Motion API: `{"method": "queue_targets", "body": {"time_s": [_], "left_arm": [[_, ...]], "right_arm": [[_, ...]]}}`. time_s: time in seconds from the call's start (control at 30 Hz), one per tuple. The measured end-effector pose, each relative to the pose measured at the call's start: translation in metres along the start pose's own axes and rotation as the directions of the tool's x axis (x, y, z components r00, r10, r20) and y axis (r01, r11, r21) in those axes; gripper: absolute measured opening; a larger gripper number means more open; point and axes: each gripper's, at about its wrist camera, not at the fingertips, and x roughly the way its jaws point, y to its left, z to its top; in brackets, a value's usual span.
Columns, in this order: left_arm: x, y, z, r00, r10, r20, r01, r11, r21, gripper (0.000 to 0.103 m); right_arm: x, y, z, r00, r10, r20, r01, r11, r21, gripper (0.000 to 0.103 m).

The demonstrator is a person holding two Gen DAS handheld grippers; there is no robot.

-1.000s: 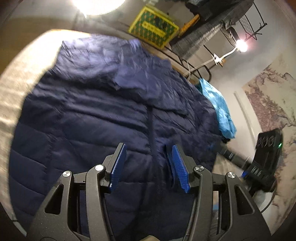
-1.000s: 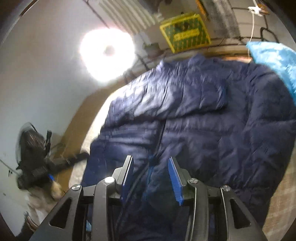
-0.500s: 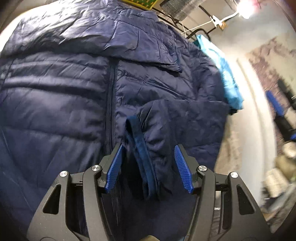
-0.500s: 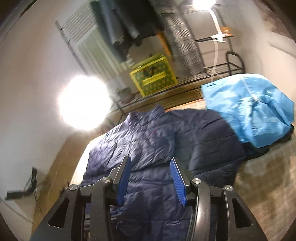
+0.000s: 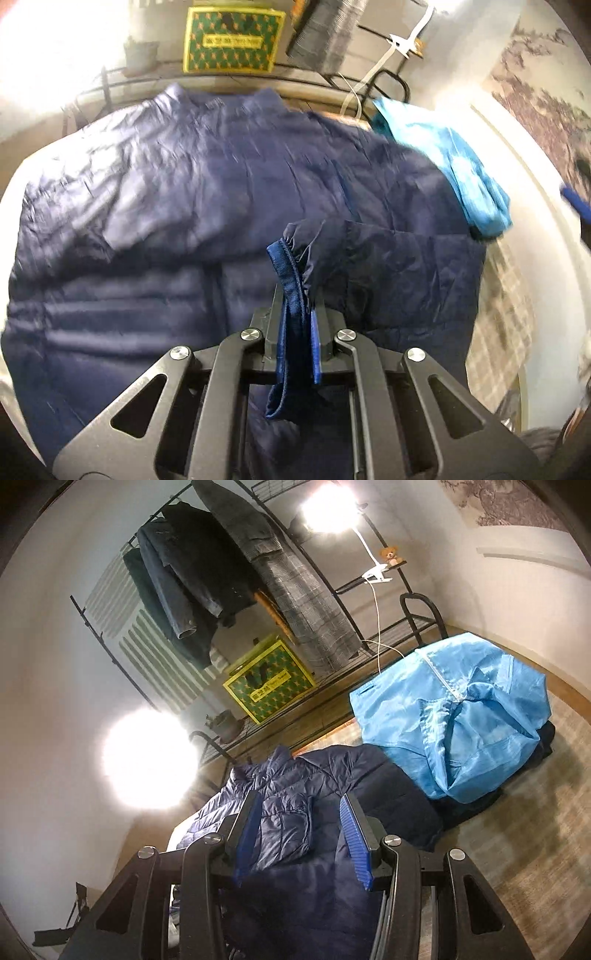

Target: Fold large clothes

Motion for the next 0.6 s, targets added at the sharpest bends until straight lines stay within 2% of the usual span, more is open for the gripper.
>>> {"method": "queue_targets", "body": {"time_s": [0.2, 0.33, 0.5, 0.6], "left_arm": [[-0.002, 0.045, 0.057, 0.992, 0.096, 0.088, -0.096, 0.995, -0.009, 0.008], [0.001, 0.097, 0.081, 0.98, 0.16, 0.12, -0.15, 0.984, -0.093, 0.008], [0.008, 0.166, 0.088, 0.955, 0.27, 0.12, -0.245, 0.951, -0.191, 0.008], [0.016, 0.204, 0.088, 0.951, 0.293, 0.098, -0.26, 0.931, -0.256, 0.008]], "right_arm": [[0.013, -0.008, -0.002, 0.999, 0.006, -0.04, -0.004, 0.999, 0.043, 0.047], [0.029, -0.005, -0.008, 0.997, -0.026, -0.077, 0.027, 0.999, 0.017, 0.047], [0.047, 0.002, -0.016, 0.991, -0.083, -0.108, 0.079, 0.996, -0.04, 0.047], [0.057, 0.004, -0.021, 0.987, -0.098, -0.13, 0.091, 0.994, -0.054, 0.047]]}}
